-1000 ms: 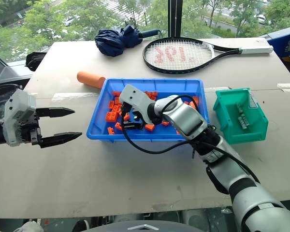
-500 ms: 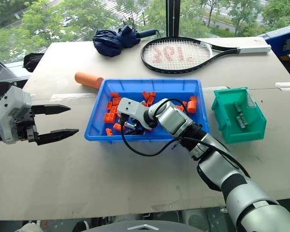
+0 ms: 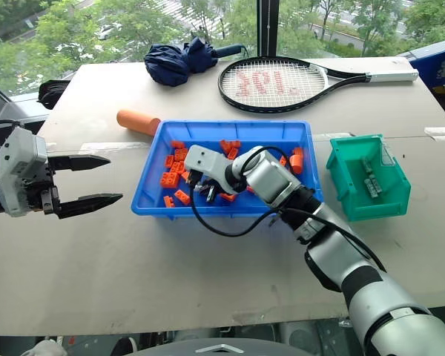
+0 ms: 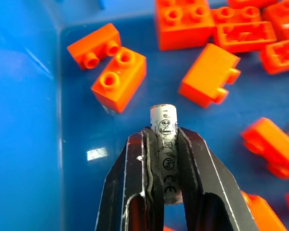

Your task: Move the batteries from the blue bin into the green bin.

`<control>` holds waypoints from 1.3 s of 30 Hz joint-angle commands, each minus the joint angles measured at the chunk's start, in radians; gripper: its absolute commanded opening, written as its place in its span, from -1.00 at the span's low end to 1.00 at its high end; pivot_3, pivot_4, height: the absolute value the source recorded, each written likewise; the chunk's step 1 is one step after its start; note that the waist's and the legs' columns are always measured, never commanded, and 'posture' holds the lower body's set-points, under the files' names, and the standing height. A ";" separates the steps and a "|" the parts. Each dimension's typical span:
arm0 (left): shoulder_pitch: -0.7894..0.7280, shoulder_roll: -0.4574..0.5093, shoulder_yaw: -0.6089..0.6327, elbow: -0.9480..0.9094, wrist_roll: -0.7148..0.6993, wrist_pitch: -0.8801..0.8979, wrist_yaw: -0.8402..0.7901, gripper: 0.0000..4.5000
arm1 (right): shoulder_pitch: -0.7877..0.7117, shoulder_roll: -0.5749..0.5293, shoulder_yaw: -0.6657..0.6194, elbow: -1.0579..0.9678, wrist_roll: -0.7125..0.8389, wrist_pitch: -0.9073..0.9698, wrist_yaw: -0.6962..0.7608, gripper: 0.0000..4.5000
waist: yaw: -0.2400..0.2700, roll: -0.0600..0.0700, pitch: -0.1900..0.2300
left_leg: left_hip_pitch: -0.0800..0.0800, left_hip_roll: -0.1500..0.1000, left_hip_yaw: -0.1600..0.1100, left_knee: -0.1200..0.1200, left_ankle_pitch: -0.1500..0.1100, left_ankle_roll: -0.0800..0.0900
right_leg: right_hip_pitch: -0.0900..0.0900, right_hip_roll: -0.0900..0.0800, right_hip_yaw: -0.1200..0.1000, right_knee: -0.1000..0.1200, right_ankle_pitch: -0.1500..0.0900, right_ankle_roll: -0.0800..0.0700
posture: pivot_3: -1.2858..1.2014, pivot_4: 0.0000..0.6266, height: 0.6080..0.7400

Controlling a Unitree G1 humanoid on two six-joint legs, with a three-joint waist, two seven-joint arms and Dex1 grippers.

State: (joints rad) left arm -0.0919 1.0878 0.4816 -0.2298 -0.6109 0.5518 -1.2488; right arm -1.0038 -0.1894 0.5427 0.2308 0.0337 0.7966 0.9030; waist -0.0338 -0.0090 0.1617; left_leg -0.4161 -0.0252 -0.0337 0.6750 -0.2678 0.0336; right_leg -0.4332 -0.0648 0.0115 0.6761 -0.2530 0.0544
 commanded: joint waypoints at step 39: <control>-0.455 -0.218 -0.436 -0.087 -0.014 0.068 0.131 1.00 | 0.476 -0.567 -0.720 -0.596 0.323 0.238 -0.182 0.98 | 0.003 -0.001 -0.001 | 0.003 0.006 0.008 0.006 -0.002 0.005 | 0.003 0.013 0.005 0.002 0.000 0.000 | 0.03 -0.52 1.00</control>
State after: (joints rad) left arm -0.5541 0.8372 -0.0015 -0.3207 -0.6476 0.6517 -1.0981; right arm -0.4846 -0.7935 -0.2535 -0.3419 0.3241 1.0706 0.7163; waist -0.0305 -0.0104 0.1608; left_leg -0.4132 -0.0192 -0.0263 0.6813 -0.2698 0.0383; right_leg -0.4307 -0.0517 0.0163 0.6782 -0.2531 0.0544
